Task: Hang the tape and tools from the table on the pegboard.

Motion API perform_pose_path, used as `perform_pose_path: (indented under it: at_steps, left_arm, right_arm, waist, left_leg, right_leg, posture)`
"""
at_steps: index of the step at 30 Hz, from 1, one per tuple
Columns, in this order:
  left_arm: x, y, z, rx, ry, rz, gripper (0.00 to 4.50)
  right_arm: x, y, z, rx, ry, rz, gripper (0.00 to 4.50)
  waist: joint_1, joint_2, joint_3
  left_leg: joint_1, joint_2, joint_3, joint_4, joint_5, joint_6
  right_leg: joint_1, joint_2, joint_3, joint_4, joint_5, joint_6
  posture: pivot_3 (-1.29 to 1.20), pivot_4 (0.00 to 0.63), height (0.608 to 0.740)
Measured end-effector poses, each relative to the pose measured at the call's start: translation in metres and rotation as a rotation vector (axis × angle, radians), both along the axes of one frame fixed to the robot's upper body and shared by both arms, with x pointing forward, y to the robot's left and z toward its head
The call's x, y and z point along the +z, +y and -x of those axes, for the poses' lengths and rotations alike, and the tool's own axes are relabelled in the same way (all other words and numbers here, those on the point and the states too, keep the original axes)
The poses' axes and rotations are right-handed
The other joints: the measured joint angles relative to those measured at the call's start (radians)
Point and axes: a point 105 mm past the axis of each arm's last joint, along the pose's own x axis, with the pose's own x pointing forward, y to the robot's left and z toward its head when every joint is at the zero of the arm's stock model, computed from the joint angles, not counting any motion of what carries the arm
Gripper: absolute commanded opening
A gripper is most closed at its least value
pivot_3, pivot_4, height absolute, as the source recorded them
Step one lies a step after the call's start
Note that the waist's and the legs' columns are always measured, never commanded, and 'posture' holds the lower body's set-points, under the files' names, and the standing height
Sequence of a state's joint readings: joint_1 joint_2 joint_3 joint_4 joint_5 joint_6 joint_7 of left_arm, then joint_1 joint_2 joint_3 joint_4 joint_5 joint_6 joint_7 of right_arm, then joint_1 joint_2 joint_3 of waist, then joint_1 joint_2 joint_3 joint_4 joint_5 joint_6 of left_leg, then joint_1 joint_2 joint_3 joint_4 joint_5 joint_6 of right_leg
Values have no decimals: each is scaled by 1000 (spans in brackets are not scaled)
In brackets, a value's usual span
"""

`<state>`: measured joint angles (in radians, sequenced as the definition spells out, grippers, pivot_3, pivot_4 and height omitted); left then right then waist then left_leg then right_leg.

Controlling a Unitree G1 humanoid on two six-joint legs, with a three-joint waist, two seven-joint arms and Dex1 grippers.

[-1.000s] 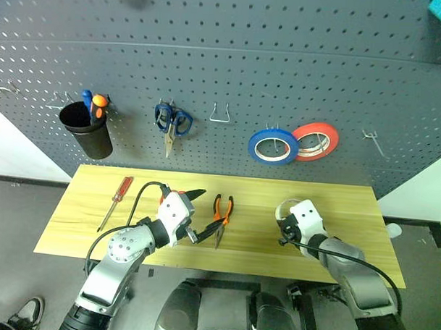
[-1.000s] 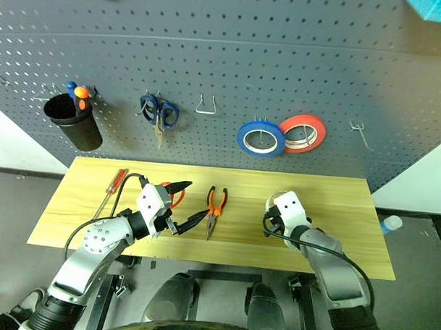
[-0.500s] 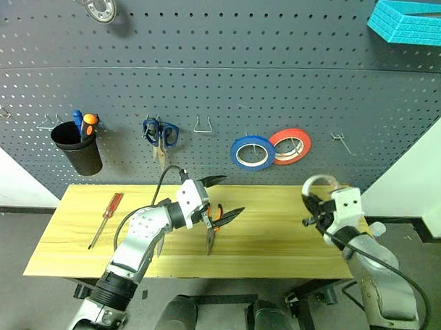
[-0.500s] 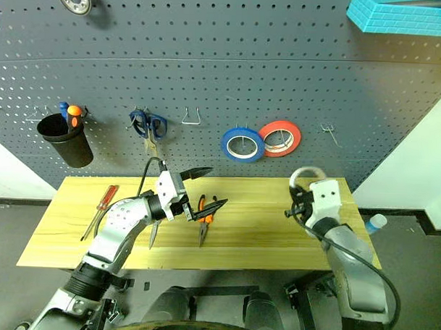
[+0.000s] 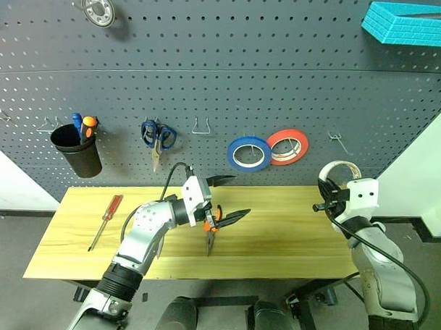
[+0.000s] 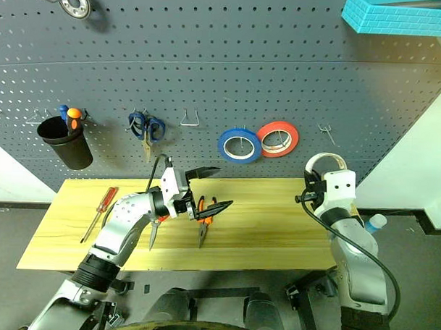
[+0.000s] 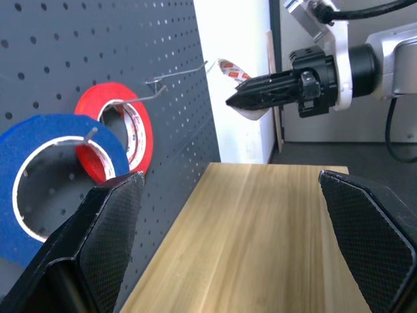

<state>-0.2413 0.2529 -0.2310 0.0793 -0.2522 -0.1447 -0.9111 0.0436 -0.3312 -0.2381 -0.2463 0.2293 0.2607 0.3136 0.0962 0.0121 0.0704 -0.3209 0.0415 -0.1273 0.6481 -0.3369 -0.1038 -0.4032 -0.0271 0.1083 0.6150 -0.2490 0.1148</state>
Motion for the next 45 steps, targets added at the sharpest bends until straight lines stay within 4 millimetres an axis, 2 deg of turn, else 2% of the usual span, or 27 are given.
perform_pose_path:
  at_steps: [3,9,17,39,45]
  left_arm:
    - [6,1,-2,13,-19,28,4500]
    - [11,-3,-3,17,-40,65,4500]
    - [13,-7,-5,28,-40,79,4500]
    - [17,2,-6,67,-58,52,4500]
    - [23,4,-6,76,-76,38,4500]
  right_arm:
    - [10,-2,-4,-5,-48,0,19]
    - [16,-3,-17,-4,-82,-6,19]
    - [28,8,-38,41,-127,3,19]
    - [24,12,-45,67,-123,9,19]
    - [7,9,-55,33,-60,38,19]
  waist:
    - [0,0,-1]
    - [0,0,-1]
    - [1,1,-1]
    - [7,1,-2]
    - [11,1,-2]
  left_leg:
    - [0,0,0,0,0,0]
    - [1,0,0,0,0,0]
    - [1,0,0,0,0,0]
    - [1,0,0,0,0,0]
    - [2,0,0,0,0,0]
  right_leg:
    - [0,0,0,0,0,0]
    - [1,0,0,0,0,0]
    - [1,0,0,1,0,0]
    - [1,0,0,2,1,1]
    - [1,0,0,2,1,1]
  posture:
    - [244,0,740]
    - [247,0,740]
    - [275,0,740]
    - [310,0,740]
    - [358,0,740]
